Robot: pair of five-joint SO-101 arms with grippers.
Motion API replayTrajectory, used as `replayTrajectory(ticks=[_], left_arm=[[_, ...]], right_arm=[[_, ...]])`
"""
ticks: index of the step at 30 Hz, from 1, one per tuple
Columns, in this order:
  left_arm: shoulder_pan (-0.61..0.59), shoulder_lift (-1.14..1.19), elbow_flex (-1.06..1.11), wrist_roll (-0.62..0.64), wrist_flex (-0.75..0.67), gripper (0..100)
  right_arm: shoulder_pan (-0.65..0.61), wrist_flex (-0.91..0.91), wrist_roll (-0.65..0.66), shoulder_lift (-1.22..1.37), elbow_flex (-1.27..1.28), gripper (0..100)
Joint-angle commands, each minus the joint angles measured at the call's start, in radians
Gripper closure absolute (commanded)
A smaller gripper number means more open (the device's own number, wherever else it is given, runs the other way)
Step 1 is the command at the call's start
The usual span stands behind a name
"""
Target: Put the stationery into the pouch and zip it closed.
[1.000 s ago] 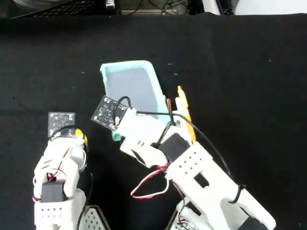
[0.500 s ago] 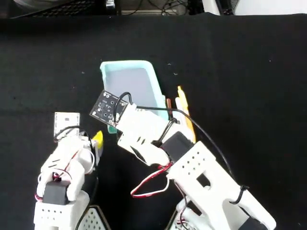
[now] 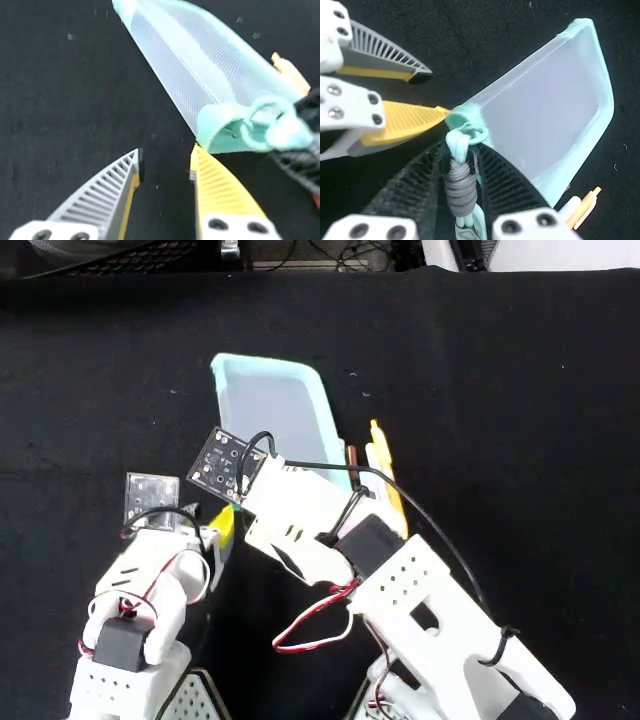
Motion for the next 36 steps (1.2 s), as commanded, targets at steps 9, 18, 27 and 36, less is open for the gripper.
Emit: replayTrajectory(ticks=[9, 18, 27, 36], left_arm=[[0.012, -0.008, -0.143, -0.061, 0.189, 82], [0.022, -0.008, -0.179, -0.054, 0.127, 82], [0.054, -0.008, -0.254, -0.054, 0.18, 82], [0.125, 0.0, -0.18, -0.055, 0.057, 82]], right_arm=[[0.018, 0.068, -0.005, -0.03, -0.111, 98.6], [0.014, 0.107, -0.005, -0.03, -0.143, 98.6], [0.012, 0.109, -0.005, -0.028, -0.166, 98.6], [0.012, 0.118, -0.005, -0.024, -0.171, 98.6]])
